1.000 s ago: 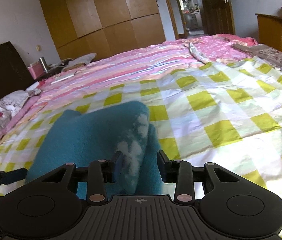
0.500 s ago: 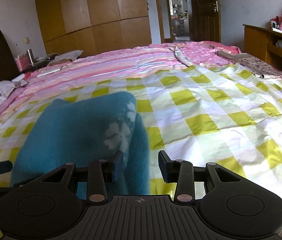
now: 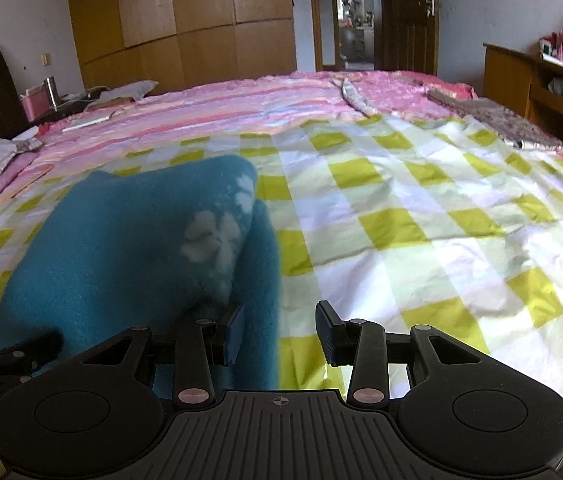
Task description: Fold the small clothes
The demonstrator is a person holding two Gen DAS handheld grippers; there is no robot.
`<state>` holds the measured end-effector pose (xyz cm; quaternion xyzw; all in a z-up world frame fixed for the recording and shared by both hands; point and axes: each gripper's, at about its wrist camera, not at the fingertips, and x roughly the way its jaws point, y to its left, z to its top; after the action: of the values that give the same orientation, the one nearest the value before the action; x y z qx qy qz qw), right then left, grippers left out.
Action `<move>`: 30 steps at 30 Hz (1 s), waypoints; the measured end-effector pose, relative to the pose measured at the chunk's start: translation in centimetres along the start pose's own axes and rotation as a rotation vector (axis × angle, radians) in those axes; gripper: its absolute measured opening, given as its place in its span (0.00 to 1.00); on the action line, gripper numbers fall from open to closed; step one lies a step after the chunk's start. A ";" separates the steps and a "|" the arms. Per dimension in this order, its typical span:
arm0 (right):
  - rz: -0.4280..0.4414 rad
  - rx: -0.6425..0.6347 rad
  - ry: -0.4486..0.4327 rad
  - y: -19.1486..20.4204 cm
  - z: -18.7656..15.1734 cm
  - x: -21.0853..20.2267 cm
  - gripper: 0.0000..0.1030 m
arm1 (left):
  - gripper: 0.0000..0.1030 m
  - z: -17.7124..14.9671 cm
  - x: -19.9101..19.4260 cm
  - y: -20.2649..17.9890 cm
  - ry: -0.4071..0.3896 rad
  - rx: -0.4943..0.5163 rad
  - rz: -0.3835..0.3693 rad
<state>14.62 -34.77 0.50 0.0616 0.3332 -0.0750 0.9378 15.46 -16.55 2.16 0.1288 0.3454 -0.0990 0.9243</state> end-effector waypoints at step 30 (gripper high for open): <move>-0.025 0.054 -0.062 0.8 -2.2 -4.6 0.44 | 0.87 -1.1 -2.7 0.3 -0.018 -0.018 0.025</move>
<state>9.91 -33.13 1.76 0.0806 0.3024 -0.0975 0.9447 12.88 -15.64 3.21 0.1238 0.3363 -0.0853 0.9297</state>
